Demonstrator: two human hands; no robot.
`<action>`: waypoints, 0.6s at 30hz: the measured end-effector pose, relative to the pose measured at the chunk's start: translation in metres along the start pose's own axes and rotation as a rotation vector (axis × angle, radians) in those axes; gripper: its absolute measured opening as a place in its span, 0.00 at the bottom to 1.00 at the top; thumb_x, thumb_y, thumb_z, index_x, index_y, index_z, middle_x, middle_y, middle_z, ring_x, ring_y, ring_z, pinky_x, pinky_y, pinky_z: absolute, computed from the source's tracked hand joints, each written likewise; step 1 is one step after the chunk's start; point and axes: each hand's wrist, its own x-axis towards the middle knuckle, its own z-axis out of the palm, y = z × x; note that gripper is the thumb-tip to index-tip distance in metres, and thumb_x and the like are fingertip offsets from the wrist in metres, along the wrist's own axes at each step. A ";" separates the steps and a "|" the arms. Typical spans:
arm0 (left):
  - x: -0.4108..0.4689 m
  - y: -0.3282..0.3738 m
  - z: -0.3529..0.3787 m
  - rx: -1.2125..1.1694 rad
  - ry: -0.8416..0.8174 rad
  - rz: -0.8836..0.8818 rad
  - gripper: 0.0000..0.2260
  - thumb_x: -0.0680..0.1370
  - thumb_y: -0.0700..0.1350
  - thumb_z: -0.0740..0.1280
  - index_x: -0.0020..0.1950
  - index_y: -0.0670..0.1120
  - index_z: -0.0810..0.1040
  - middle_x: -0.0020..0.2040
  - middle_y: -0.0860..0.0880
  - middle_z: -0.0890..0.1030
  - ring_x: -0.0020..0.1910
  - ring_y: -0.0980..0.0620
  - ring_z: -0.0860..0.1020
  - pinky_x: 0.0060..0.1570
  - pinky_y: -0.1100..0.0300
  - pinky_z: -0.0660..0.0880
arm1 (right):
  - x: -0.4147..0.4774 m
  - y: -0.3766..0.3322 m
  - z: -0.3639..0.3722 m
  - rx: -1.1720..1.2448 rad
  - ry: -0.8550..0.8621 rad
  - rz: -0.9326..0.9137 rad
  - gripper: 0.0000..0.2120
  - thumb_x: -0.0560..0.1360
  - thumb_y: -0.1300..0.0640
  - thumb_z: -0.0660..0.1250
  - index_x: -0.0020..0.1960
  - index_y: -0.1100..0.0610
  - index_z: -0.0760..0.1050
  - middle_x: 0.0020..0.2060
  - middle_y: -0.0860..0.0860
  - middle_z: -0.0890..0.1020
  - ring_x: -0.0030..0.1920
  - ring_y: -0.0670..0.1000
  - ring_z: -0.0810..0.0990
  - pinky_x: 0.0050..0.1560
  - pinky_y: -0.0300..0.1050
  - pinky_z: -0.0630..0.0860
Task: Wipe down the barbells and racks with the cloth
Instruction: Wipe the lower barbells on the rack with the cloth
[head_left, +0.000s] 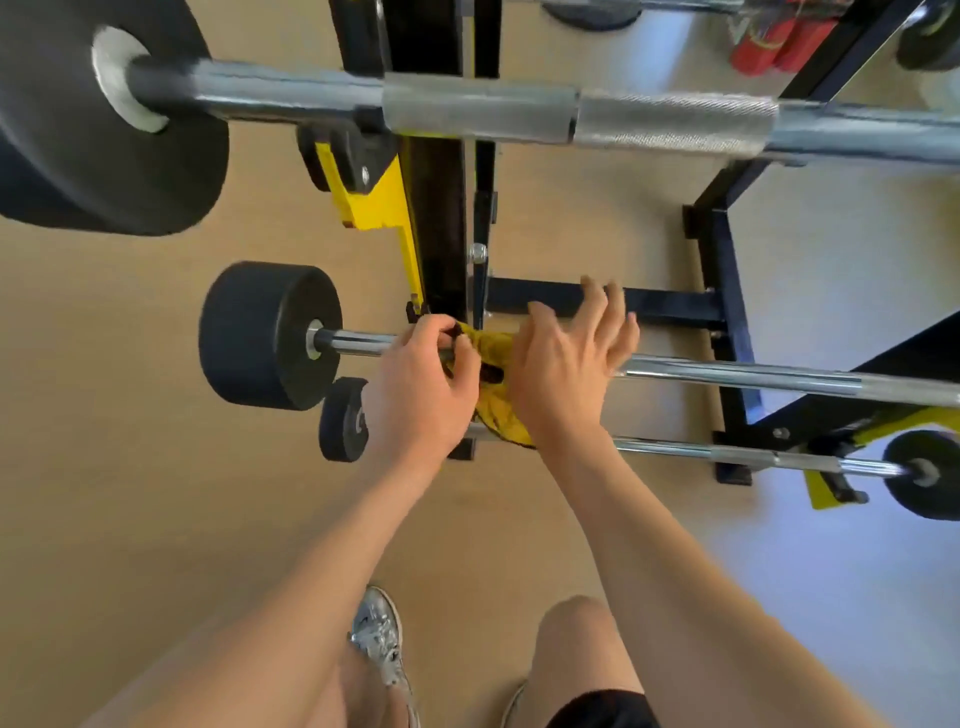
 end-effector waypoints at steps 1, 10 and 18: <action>-0.002 -0.009 0.010 0.059 0.082 0.079 0.12 0.85 0.53 0.64 0.64 0.49 0.81 0.52 0.54 0.83 0.45 0.56 0.80 0.38 0.67 0.74 | -0.002 0.000 0.014 0.000 0.009 -0.138 0.10 0.83 0.53 0.61 0.53 0.53 0.81 0.70 0.61 0.72 0.75 0.65 0.67 0.75 0.63 0.58; 0.001 -0.075 0.079 -0.047 0.433 0.306 0.11 0.84 0.42 0.59 0.60 0.44 0.80 0.52 0.47 0.81 0.52 0.49 0.79 0.53 0.53 0.77 | 0.019 0.017 0.059 -0.108 -0.052 -0.362 0.26 0.84 0.35 0.50 0.38 0.50 0.73 0.29 0.45 0.74 0.28 0.46 0.71 0.31 0.40 0.66; -0.010 -0.089 0.086 -0.108 0.493 0.305 0.08 0.81 0.36 0.66 0.60 0.38 0.75 0.54 0.42 0.76 0.47 0.55 0.75 0.48 0.75 0.70 | 0.019 0.015 0.070 -0.107 0.019 -0.321 0.29 0.85 0.36 0.47 0.38 0.52 0.73 0.32 0.49 0.73 0.31 0.50 0.72 0.37 0.47 0.70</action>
